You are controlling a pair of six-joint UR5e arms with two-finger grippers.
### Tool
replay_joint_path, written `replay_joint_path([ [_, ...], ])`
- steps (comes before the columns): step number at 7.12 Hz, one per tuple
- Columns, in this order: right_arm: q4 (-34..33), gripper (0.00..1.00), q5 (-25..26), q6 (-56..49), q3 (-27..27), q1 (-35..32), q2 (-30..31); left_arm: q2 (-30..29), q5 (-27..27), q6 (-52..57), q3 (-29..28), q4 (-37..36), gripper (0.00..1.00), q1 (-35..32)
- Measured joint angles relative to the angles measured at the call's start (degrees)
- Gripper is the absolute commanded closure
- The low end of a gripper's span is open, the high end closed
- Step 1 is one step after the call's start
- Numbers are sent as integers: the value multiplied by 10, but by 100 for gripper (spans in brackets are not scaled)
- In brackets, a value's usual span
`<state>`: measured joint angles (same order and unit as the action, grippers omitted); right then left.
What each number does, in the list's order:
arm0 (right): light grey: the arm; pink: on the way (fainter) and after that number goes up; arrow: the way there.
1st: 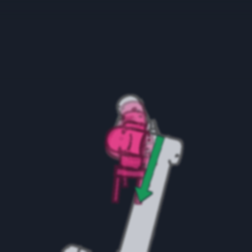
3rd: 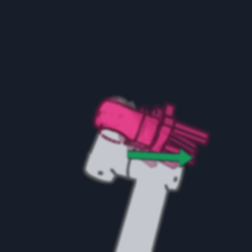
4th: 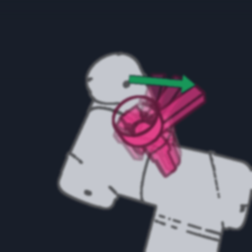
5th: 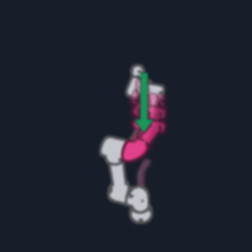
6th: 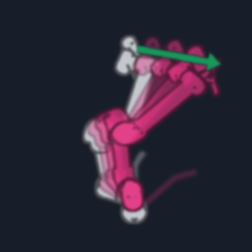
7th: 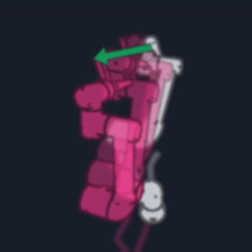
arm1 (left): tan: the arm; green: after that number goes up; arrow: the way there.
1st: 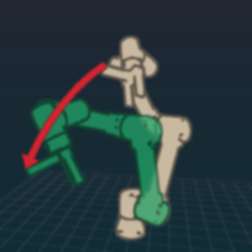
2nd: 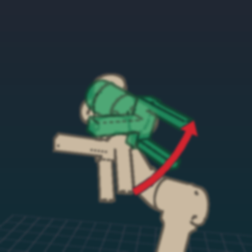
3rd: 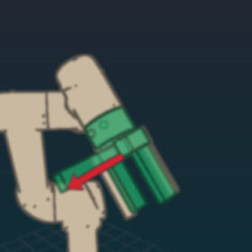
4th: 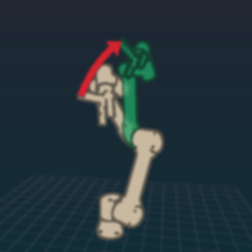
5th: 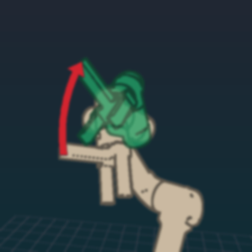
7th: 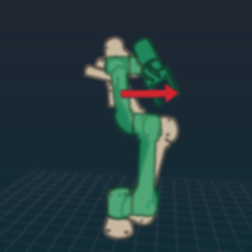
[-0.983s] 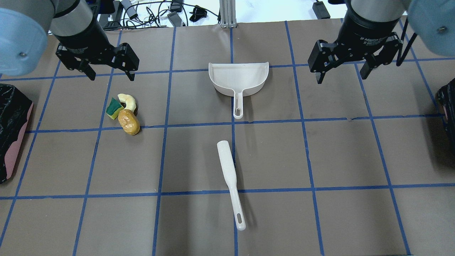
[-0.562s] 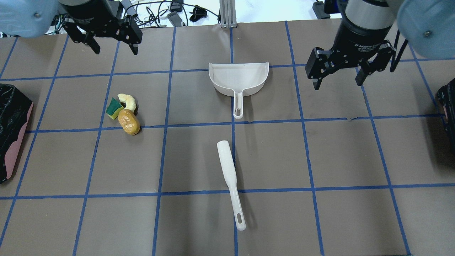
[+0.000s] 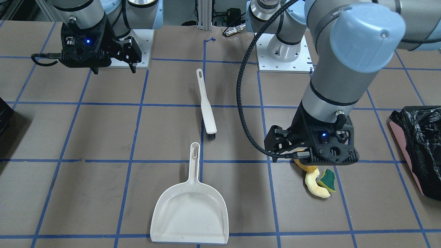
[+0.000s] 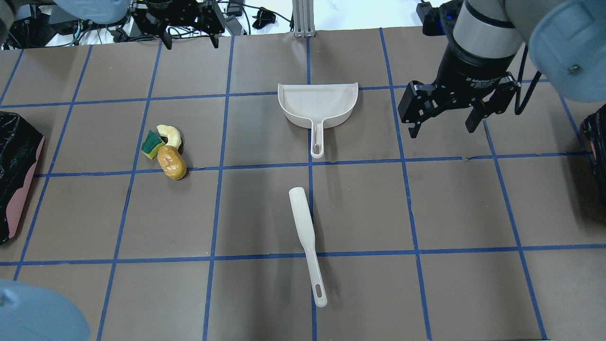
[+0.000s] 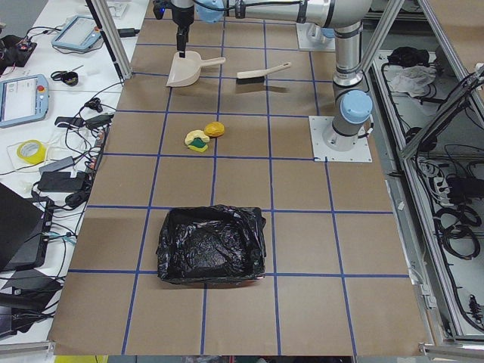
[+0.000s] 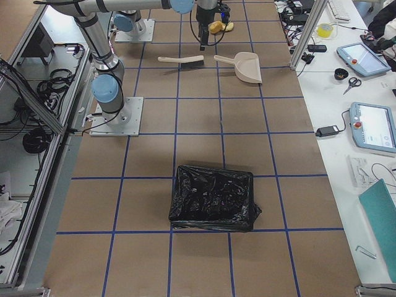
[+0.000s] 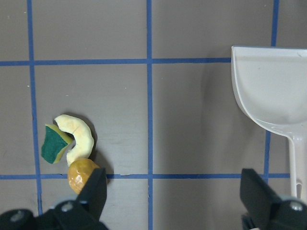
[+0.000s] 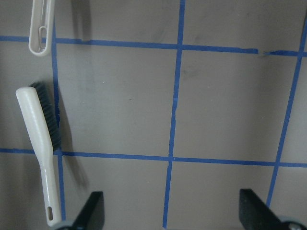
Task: Sweep and dump trash in nearest bin
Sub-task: 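Move left gripper to dustpan handle while right gripper reaches for brush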
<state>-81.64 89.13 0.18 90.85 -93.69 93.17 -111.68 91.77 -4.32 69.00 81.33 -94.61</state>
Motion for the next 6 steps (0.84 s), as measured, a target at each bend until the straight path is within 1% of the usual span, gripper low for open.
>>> replay_joint_path([
  [2,3,1,-8,30,37,-45,18,-29,-10,-47,-2,-23,0,-28],
  [3,-8,5,-9,45,67,-75,22,-41,-21,-68,-2,-31,0,-40],
  [5,-55,3,-12,101,128,-139,26,-66,-28,-109,-3,-46,0,-70],
  [6,-100,4,-13,142,157,-175,24,-81,-29,-122,-2,-51,0,-86],
])
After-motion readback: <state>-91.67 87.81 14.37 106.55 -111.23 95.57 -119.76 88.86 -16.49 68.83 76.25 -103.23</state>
